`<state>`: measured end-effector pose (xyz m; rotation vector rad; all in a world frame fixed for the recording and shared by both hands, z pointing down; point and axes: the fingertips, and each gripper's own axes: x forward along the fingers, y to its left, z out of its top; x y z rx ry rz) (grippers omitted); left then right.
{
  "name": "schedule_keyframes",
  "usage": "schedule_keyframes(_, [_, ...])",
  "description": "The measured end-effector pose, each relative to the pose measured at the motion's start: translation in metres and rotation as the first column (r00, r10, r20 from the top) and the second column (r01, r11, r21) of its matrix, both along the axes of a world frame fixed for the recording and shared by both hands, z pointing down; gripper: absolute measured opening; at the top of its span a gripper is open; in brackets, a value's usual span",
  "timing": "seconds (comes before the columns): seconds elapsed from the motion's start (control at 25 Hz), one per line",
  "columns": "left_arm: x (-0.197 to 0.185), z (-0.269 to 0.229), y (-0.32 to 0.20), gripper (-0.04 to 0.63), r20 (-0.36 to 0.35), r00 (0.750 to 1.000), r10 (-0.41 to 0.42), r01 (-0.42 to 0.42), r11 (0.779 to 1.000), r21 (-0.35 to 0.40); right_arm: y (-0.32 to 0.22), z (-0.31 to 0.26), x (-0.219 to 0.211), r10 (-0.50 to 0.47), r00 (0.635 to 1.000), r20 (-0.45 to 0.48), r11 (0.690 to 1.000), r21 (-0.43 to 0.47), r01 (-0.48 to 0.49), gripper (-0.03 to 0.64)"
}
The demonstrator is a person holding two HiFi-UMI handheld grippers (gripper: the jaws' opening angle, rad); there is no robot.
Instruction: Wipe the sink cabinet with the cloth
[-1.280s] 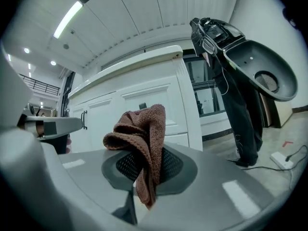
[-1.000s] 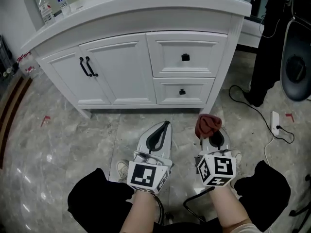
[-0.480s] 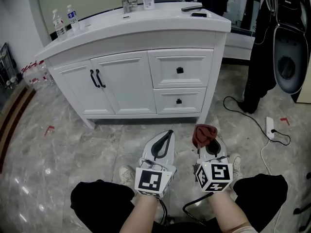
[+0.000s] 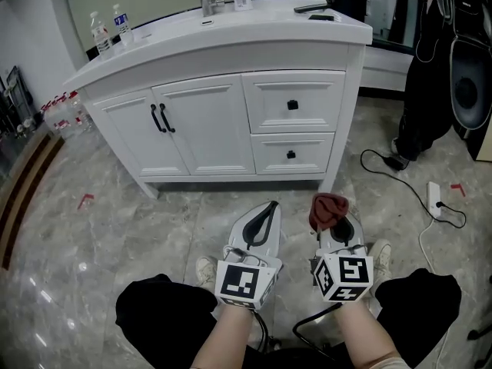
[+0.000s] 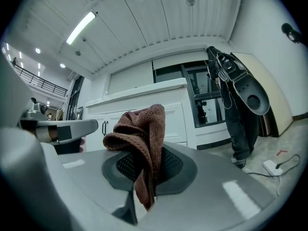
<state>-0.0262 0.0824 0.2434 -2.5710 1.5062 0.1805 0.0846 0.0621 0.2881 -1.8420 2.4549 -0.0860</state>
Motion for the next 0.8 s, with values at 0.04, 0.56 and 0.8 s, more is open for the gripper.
schedule_keyframes(0.04, [0.001, 0.000, 0.000, 0.000, 0.001, 1.000, 0.000, 0.000, 1.000, -0.002, 0.000, 0.001, 0.000, -0.002, 1.000, 0.001, 1.000, -0.002, 0.002, 0.078])
schedule_keyframes(0.56, [0.006, 0.016, -0.009, 0.000, 0.012, 1.000, 0.011, -0.010, 0.999, -0.037, -0.006, 0.010, 0.004, -0.023, 1.000, 0.021, 0.999, -0.046, 0.024, 0.078])
schedule_keyframes(0.8, [0.004, 0.016, -0.010, 0.000, 0.020, 1.000, 0.011, -0.010, 0.999, -0.041, -0.008, 0.009, 0.007, -0.016, 1.000, 0.025, 0.999, -0.048, 0.017, 0.078])
